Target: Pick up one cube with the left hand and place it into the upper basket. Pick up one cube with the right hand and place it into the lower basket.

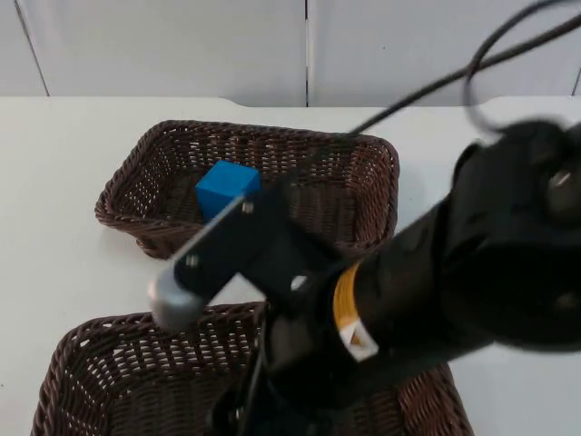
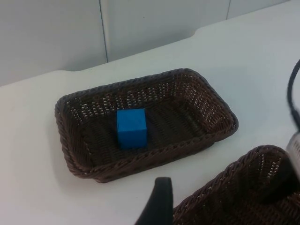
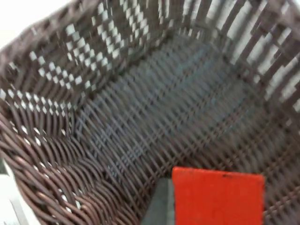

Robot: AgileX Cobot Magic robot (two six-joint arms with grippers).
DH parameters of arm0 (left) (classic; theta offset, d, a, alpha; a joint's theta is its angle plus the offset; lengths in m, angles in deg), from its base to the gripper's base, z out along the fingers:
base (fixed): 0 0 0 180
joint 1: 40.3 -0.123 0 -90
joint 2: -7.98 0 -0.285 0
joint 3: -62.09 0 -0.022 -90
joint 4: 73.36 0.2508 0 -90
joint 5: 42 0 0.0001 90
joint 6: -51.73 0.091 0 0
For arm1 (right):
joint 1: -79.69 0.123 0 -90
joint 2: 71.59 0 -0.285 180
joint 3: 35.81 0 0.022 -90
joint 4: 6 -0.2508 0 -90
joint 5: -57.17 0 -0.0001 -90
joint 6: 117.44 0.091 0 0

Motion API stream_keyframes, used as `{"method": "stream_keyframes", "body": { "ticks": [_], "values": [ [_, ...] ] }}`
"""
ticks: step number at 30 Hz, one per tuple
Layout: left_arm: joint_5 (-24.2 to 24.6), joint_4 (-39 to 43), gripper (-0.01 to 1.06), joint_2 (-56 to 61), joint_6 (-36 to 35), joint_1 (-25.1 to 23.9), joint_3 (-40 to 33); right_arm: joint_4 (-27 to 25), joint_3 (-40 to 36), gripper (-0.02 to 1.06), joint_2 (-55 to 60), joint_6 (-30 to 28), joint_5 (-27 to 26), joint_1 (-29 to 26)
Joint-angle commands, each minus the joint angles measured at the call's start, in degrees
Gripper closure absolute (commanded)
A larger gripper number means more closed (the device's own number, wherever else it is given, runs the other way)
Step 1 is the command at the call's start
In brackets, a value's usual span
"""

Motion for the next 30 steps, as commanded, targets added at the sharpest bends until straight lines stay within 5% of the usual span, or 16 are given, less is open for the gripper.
{"method": "stream_keyframes", "body": {
  "ticks": [1,16,30],
  "values": [
    [-0.2,-0.2,0.28,0.2,-0.3,0.4,0.0,0.2,0.0,0.33,-3.1,-0.3,1.2,0.3],
    [0.0,-0.2,0.28,0.2,-0.3,0.4,0.0,0.2,0.0,0.33,-29.0,-0.3,4.2,0.3],
    [-0.1,-0.1,0.28,0.2,-0.3,0.4,0.0,-0.1,0.0,0.33,-32.7,-0.1,6.2,0.3]
  ]
}}
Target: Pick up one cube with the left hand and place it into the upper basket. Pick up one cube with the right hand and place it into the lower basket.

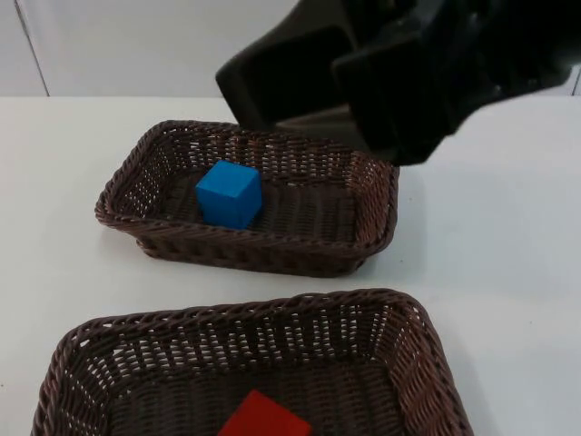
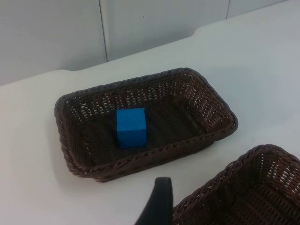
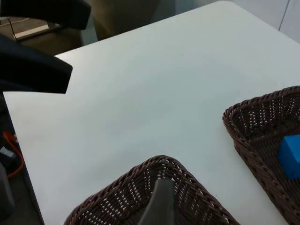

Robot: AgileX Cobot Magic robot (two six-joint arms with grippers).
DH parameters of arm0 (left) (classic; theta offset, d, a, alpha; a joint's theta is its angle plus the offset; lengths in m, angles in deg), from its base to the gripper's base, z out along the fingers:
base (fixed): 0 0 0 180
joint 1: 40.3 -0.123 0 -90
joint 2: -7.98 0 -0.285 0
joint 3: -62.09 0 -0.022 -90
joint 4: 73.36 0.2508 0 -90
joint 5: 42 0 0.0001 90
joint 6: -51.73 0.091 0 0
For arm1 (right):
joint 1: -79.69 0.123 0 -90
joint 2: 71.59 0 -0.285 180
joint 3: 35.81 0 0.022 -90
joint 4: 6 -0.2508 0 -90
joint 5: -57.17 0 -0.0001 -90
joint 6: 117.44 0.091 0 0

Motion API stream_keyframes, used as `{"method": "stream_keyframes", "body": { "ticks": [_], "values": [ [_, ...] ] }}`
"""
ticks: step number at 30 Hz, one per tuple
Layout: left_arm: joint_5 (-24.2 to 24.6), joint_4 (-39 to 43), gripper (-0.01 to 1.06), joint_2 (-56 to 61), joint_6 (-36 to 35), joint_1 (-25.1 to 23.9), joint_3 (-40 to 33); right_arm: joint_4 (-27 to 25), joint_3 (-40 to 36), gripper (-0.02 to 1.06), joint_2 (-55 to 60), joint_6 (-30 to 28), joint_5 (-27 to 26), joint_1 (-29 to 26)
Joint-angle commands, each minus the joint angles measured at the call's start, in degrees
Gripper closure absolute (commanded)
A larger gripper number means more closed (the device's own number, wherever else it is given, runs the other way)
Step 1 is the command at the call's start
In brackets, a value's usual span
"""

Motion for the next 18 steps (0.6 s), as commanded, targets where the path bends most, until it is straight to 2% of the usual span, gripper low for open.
{"method": "stream_keyframes", "body": {
  "ticks": [1,10,18],
  "values": [
    [-0.2,-0.1,0.28,0.2,-0.3,0.4,0.0,-0.1,0.1,0.33,-0.5,-0.1,0.5,0.3],
    [0.6,-0.5,0.28,2.9,-0.3,0.4,0.0,0.1,0.0,0.33,-1.9,-0.8,2.7,0.3],
    [5.7,-0.8,0.28,11.4,-1.6,0.4,0.0,0.1,-5.7,0.33,-9.3,-1.4,2.0,0.3]
  ]
}}
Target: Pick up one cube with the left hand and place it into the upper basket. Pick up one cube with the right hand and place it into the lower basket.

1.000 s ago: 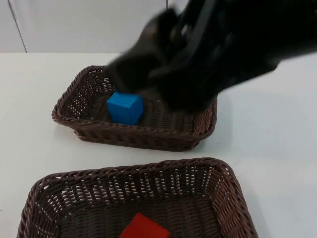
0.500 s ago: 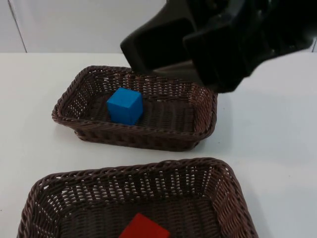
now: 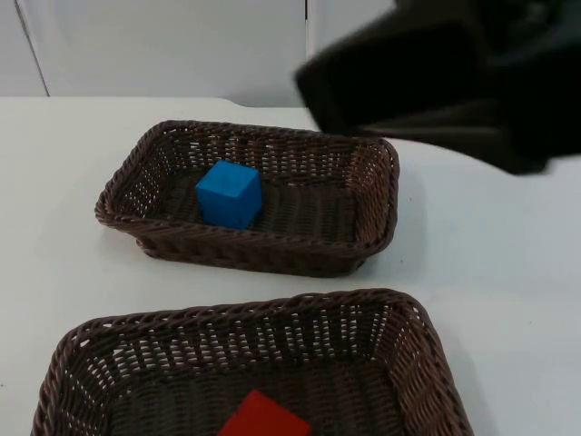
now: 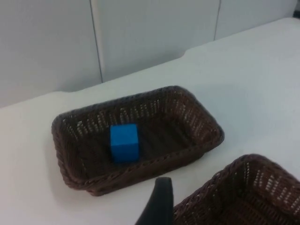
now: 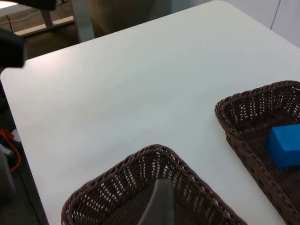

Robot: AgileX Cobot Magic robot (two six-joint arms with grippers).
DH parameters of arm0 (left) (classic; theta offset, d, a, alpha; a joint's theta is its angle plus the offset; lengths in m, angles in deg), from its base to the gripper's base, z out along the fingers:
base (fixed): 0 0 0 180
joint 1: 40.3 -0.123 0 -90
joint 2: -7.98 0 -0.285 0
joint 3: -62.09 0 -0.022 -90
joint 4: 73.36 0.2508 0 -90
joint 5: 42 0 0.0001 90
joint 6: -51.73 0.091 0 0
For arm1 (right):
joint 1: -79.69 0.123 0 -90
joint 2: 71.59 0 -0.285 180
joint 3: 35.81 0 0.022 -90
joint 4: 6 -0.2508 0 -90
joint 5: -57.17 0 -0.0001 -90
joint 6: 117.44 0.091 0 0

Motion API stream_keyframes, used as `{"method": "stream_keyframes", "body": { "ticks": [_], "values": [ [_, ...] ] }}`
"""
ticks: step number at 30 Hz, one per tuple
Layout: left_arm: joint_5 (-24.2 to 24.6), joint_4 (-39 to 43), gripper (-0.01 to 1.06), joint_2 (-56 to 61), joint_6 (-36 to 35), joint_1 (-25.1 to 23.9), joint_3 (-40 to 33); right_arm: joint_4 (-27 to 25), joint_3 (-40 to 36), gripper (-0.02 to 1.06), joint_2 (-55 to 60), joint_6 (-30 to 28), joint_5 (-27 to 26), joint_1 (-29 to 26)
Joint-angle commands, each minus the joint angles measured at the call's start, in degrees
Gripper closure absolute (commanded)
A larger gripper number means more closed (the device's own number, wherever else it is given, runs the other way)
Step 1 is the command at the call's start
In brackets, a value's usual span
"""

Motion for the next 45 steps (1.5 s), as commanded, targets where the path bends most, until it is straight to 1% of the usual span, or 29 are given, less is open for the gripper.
{"method": "stream_keyframes", "body": {
  "ticks": [1,3,5,7,8,12,13,14,16,19,20,24,25,26,30,31,34,35,40,41,45],
  "values": [
    [0.8,-0.7,0.28,1.9,-0.8,0.4,0.0,0.1,-1.8,0.33,-2.3,-0.7,-0.4,0.3],
    [1.0,-0.7,0.28,3.5,-0.8,0.4,0.0,0.1,-3.0,0.33,-3.9,-0.7,-0.4,0.3],
    [1.6,-0.3,0.28,6.2,-0.8,0.4,0.0,0.1,-6.0,0.33,-8.0,-0.7,-0.3,0.3],
    [3.2,0.5,0.28,8.9,-1.0,0.4,0.0,0.0,-7.9,0.33,-10.8,-0.7,-0.3,0.3],
    [3.2,0.5,0.28,8.9,-1.0,0.4,0.0,0.0,-7.9,0.33,-10.8,-0.7,-0.3,0.3],
    [6.1,6.7,0.28,13.1,-6.2,0.4,0.0,0.0,-12.5,0.33,-18.7,-0.2,-0.1,0.3],
    [7.2,9.3,0.28,13.5,-8.9,0.4,0.0,0.0,-13.9,0.33,-21.4,0.6,0.1,0.3],
    [7.2,9.3,0.28,13.5,-8.9,0.4,0.0,0.0,-13.9,0.33,-21.4,0.6,0.1,0.3],
    [8.6,10.8,0.28,13.5,-10.5,0.4,0.0,0.0,-15.6,0.33,-25.9,0.7,1.5,0.3],
    [11.5,10.8,0.28,13.5,-10.5,0.4,0.1,0.0,-16.9,0.33,-31.7,1.2,5.5,0.3],
    [11.5,10.8,0.28,13.5,-10.5,0.4,0.1,0.0,-16.9,0.33,-31.7,1.2,5.5,0.3],
    [14.2,13.0,0.28,13.5,-10.8,0.4,0.1,0.1,-16.9,0.33,-38.4,1.2,11.4,0.3],
    [14.2,13.0,0.28,13.5,-10.8,0.4,0.1,0.1,-16.9,0.33,-38.4,1.2,11.4,0.3],
    [14.4,13.6,0.28,13.5,-11.5,0.4,0.1,0.1,-16.9,0.33,-39.8,1.2,12.5,0.3],
    [14.4,13.9,0.28,13.5,-11.9,0.4,0.1,0.1,-16.9,0.33,-45.7,1.2,19.2,0.3],
    [14.4,13.9,0.28,13.5,-11.9,0.4,0.1,0.1,-16.9,0.33,-45.7,1.2,19.2,0.3],
    [14.7,13.9,0.28,13.5,-11.9,0.4,0.1,0.1,-16.9,0.33,-49.9,1.2,23.9,0.3],
    [14.7,13.9,0.28,13.5,-11.9,0.4,0.1,0.1,-16.9,0.33,-49.9,1.2,23.9,0.3],
    [19.2,14.4,0.28,13.5,-11.9,0.4,-1.1,0.1,-16.9,0.33,-57.6,2.1,31.0,0.3],
    [19.2,14.4,0.28,13.5,-11.9,0.4,-1.1,0.1,-16.9,0.33,-57.6,2.1,31.0,0.3],
    [19.3,14.4,0.28,13.5,-11.9,0.4,-1.2,0.1,-16.9,0.33,-61.6,2.1,37.2,0.3]
  ]
}}
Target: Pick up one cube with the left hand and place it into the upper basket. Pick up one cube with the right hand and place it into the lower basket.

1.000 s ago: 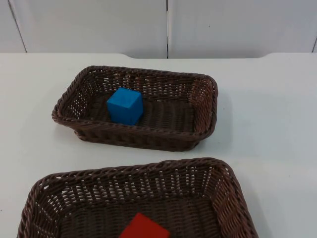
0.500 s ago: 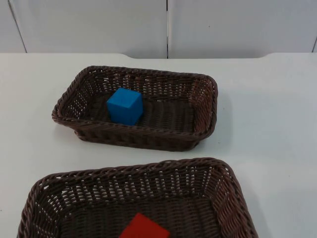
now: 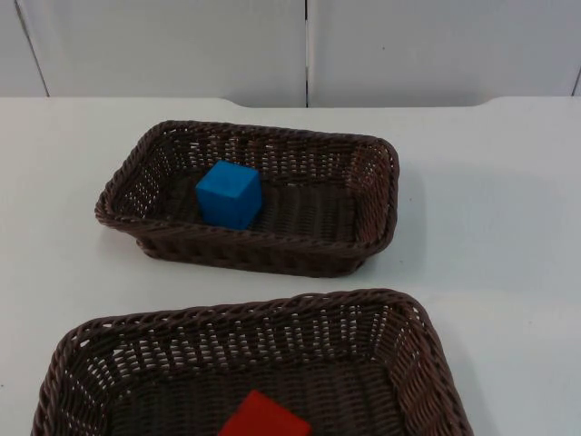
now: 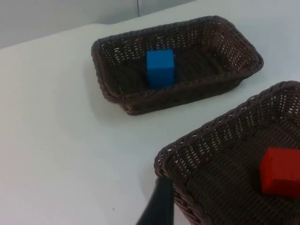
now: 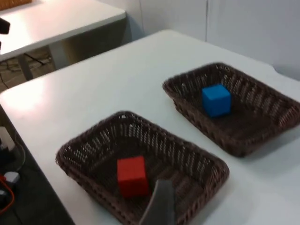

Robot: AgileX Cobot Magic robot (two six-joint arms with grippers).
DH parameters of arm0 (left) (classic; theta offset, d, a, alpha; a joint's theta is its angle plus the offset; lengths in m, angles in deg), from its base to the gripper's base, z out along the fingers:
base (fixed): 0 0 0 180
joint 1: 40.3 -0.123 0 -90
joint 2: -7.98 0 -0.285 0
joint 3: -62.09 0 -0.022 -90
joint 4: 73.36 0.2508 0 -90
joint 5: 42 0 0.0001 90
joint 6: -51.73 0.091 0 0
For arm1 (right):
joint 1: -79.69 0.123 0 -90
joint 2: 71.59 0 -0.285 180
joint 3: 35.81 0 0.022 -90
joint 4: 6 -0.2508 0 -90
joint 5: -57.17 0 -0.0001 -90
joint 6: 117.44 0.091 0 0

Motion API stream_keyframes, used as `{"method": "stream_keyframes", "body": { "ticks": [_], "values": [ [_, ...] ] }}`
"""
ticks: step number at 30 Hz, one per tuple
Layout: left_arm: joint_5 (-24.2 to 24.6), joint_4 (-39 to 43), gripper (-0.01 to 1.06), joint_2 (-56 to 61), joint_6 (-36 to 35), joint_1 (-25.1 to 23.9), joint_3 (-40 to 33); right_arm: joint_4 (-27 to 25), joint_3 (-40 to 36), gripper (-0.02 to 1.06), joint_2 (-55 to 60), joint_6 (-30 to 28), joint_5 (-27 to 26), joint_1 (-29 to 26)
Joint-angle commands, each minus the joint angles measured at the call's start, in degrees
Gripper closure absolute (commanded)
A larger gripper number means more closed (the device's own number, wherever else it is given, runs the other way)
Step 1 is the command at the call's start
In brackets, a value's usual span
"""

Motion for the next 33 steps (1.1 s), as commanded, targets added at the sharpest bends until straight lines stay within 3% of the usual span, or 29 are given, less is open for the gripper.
{"method": "stream_keyframes", "body": {
  "ticks": [1,10,29,33],
  "values": [
    [0.2,0.4,0.28,0.2,-0.4,0.4,-0.2,0.1,-0.1,0.33,-2.0,0.2,3.5,0.3],
    [0.4,0.6,0.28,0.2,-0.6,0.4,-0.4,-5.0,-1.3,0.33,-3.3,-5.8,10.6,0.3],
    [0.4,0.6,0.28,0.2,-0.6,0.4,-0.4,-4.7,-2.7,0.33,-3.3,-5.8,9.9,0.3],
    [0.4,0.6,0.18,0.2,-0.6,0.4,-0.4,-4.8,-2.7,0.33,-3.3,-5.8,9.9,0.3]
  ]
}}
